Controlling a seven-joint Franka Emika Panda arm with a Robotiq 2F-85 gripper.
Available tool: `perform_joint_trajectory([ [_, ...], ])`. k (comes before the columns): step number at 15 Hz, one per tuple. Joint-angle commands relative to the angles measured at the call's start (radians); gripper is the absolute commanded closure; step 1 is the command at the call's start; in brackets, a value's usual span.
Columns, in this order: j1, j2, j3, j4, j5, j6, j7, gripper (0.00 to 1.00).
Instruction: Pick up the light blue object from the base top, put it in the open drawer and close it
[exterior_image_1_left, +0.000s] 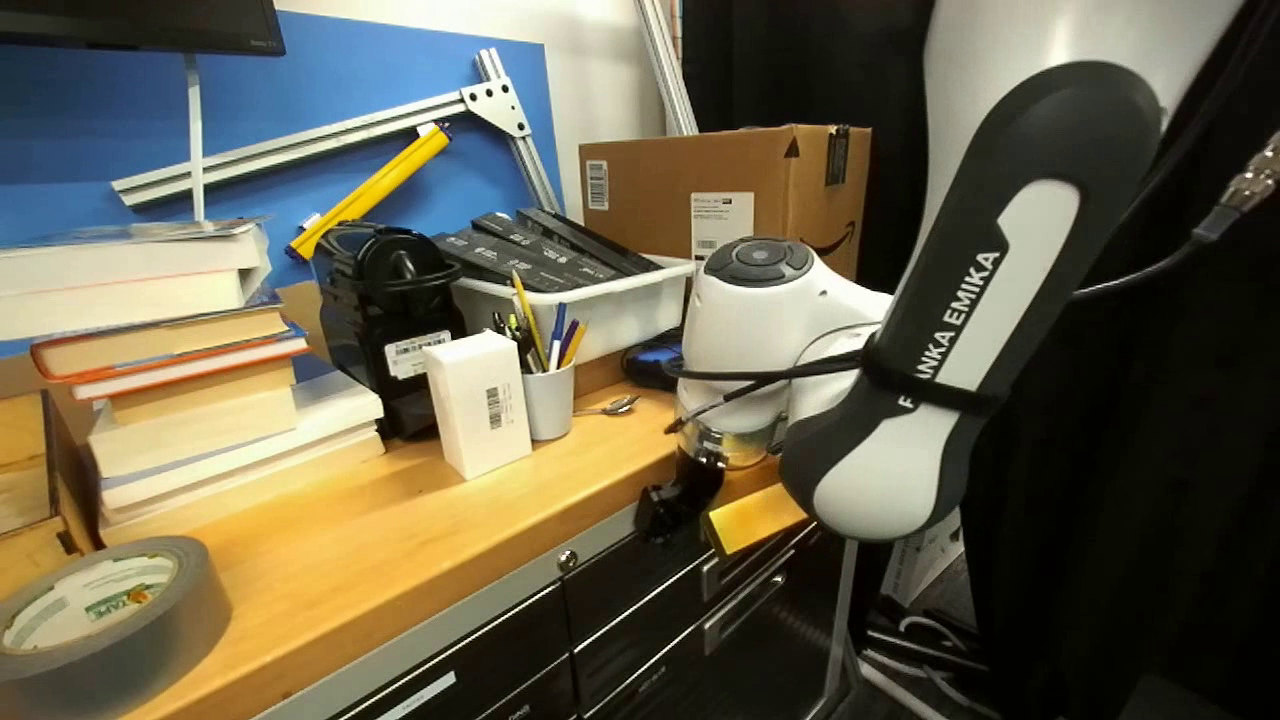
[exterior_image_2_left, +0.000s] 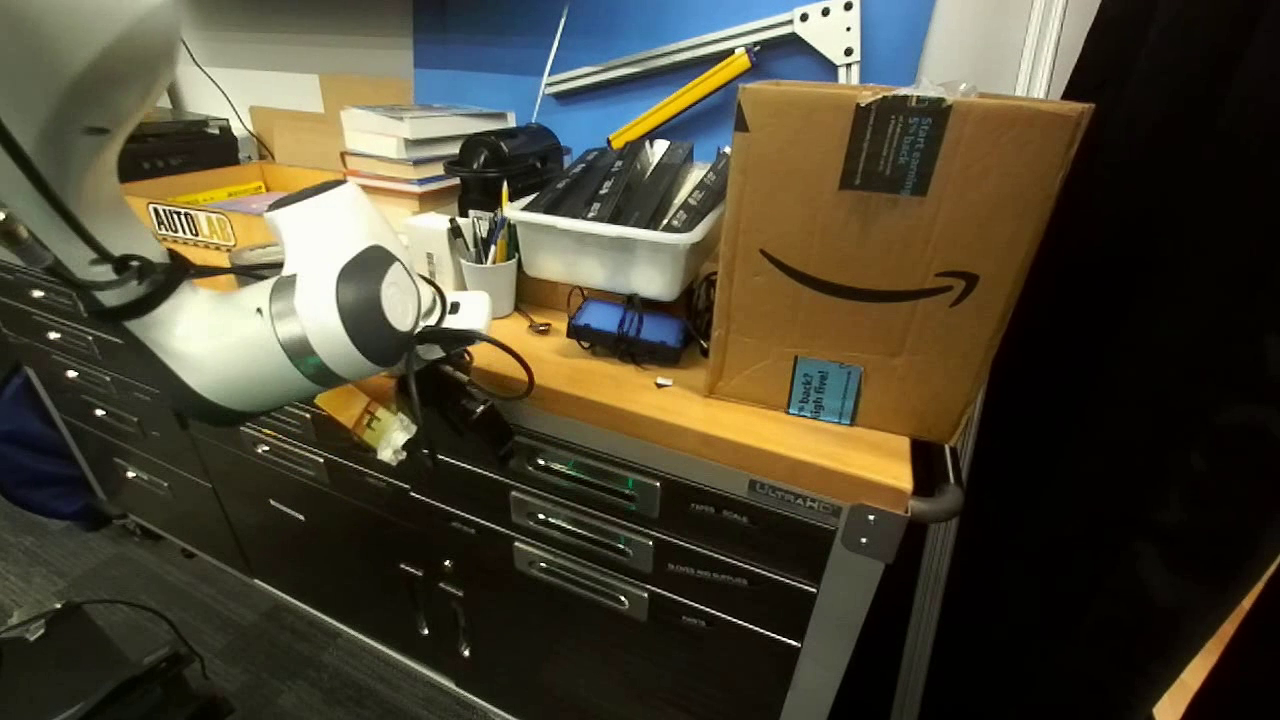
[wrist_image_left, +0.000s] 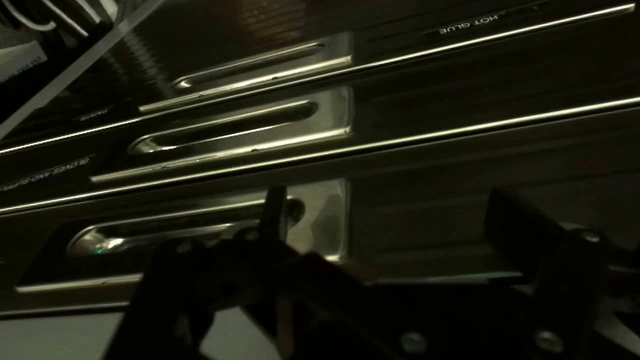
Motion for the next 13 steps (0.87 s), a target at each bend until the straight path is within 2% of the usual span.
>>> perform_joint_trajectory([
  [1, 0.266, 0.074, -0.265, 0.097, -0.156, 0.026, 0.266, 0.00],
  [2, 0.302, 0.027, -0.288, 0.058, -0.213, -0.009, 0.326, 0.00],
  [3, 0.319, -0.026, -0.290, 0.017, -0.216, -0.060, 0.307, 0.00],
  [5, 0.287, -0.190, -0.248, -0.080, -0.182, -0.150, 0.168, 0.00],
  [6, 0.251, -0.222, -0.205, -0.126, -0.094, -0.144, 0.047, 0.00],
  [8, 0.222, -0.315, -0.153, -0.189, -0.008, -0.205, -0.071, 0.00],
  [10, 0.251, -0.415, -0.150, -0.235, 0.127, -0.314, -0.210, 0.00],
  [12, 0.317, -0.517, -0.201, -0.223, 0.317, -0.453, -0.353, 0.00],
  [13, 0.089, -0.347, 0.033, -0.204, 0.282, -0.335, -0.283, 0.00],
])
